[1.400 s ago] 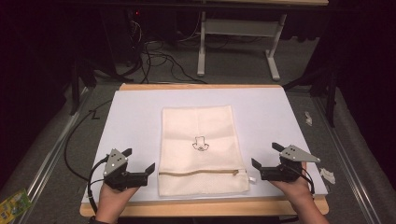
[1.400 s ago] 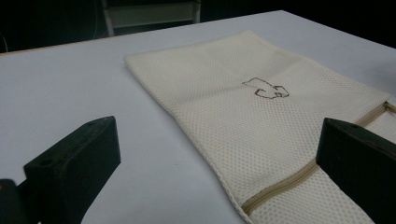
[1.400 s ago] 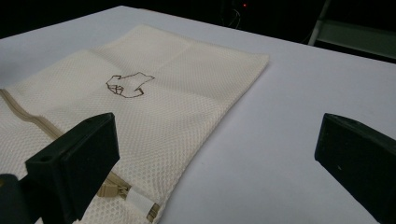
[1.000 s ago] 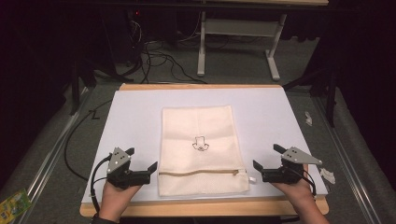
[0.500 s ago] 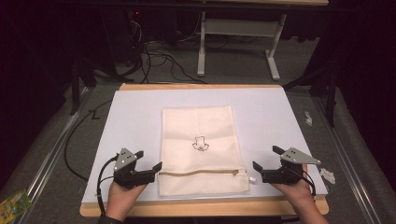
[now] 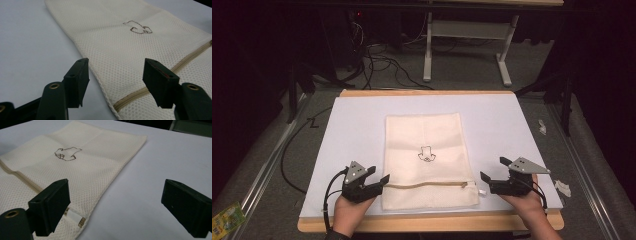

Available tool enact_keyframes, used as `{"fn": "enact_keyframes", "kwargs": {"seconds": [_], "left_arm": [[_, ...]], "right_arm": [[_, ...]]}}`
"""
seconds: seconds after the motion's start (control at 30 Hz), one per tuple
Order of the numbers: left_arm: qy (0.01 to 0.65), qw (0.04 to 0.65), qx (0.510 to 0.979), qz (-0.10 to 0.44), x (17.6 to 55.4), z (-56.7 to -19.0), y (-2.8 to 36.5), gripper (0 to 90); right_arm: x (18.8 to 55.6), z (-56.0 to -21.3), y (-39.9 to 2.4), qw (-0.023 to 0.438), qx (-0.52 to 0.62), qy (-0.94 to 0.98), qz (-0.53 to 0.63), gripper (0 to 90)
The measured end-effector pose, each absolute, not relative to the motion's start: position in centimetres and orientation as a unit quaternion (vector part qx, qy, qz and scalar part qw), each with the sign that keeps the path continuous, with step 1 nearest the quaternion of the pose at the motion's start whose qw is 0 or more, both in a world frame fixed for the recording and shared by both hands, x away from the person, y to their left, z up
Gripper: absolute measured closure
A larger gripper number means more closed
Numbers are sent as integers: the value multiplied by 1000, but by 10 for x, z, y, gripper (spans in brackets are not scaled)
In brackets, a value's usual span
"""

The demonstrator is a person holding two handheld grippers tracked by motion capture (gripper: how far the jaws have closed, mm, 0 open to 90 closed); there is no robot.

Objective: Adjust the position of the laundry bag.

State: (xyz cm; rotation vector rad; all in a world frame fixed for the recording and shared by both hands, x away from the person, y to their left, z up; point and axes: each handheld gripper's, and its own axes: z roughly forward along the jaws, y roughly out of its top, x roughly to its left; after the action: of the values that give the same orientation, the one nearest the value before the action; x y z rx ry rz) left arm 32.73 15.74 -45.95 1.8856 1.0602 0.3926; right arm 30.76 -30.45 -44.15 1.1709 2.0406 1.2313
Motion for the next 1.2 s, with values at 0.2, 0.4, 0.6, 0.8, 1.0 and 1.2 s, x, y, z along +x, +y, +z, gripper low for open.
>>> {"fn": "enact_keyframes", "kwargs": {"seconds": [0.2,0.4,0.6,0.8,1.0,1.2], "left_arm": [[450,414,776,155,333,-473,147,525],[454,409,780,134,335,-480,147,620],[466,405,776,125,338,-483,148,582],[470,407,774,123,337,-484,147,674],[469,404,776,126,337,-484,148,787],[466,400,779,123,337,-484,147,855]], "right_arm": [[313,-436,-293,222,425,756,445,154],[340,-424,-271,221,429,767,423,217],[352,-463,-257,195,455,771,401,318],[365,-476,-257,184,475,776,371,496],[367,-479,-254,176,470,785,363,618],[369,-478,-251,172,457,798,353,817]]}}
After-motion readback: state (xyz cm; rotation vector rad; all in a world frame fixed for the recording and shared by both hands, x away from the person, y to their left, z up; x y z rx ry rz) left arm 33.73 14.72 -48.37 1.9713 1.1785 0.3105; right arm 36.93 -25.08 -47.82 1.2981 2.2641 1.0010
